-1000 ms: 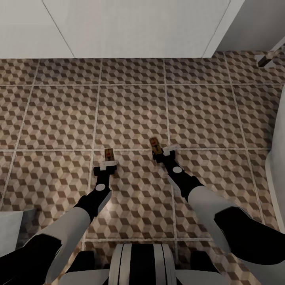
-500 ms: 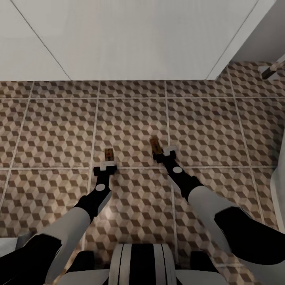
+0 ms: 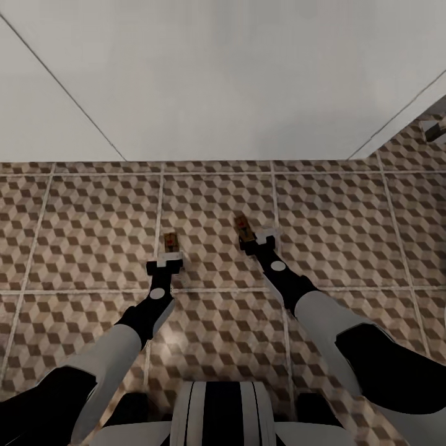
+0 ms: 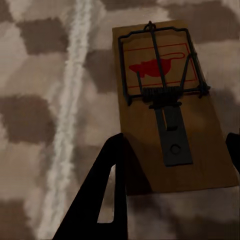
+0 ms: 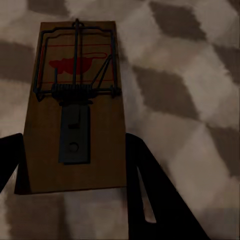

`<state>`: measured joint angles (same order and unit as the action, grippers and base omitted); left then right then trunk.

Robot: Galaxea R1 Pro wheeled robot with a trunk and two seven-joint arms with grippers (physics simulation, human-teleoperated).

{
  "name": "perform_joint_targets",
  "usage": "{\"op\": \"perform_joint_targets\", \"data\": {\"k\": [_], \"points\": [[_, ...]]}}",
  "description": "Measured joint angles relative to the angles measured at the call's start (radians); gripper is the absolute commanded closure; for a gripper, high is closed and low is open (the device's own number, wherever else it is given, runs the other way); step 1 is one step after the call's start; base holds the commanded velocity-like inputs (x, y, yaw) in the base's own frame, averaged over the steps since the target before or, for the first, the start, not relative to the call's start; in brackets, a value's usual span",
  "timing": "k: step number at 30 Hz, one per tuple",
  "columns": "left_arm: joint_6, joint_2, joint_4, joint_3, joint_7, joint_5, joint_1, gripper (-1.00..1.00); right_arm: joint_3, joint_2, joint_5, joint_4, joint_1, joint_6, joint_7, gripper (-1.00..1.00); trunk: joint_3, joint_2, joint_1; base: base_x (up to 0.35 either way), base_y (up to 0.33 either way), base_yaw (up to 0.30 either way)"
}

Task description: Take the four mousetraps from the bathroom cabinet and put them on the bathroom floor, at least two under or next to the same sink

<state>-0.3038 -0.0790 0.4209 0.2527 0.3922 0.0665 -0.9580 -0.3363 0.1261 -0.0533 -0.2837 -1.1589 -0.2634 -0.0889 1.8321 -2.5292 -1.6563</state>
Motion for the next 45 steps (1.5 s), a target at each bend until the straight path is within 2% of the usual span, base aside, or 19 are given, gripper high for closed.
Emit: {"op": "perform_joint_targets", "data": {"k": [20,25,32,35,39,45], "points": [[-0.008,0.000,0.000,-0.002,0.000,0.004,0.000,1.00,0.000,-0.002,0.000,0.012,0.000,-0.001,0.000,1.00,0.000,0.000,0.000,0.036,0.030,0.000],[-0.005,-0.002,0.006,-0.004,0.000,0.004,0.000,1.00,0.000,-0.002,0.001,0.027,0.000,-0.024,0.000,1.00,0.000,0.000,0.000,0.000,0.000,0.000],[0.013,-0.021,0.016,-0.008,-0.002,0.003,0.000,1.00,0.000,-0.002,0.001,0.046,0.000,-0.055,-0.002,1.00,0.000,0.000,0.000,0.000,0.000,0.000],[0.060,-0.023,0.039,-0.008,-0.002,0.002,0.000,1.00,0.000,-0.002,0.001,0.047,0.000,-0.058,-0.002,1.00,0.000,0.000,0.000,0.000,0.000,0.000],[0.159,-0.024,0.111,-0.008,-0.002,0.003,0.000,1.00,0.000,-0.001,0.001,0.048,0.000,-0.060,-0.003,1.00,0.000,0.000,0.000,0.000,0.000,0.000],[0.258,-0.026,0.166,-0.007,-0.002,0.004,-0.003,1.00,0.000,0.000,0.000,0.050,0.000,-0.060,-0.001,1.00,0.000,0.000,0.000,0.000,0.000,0.000]]}}
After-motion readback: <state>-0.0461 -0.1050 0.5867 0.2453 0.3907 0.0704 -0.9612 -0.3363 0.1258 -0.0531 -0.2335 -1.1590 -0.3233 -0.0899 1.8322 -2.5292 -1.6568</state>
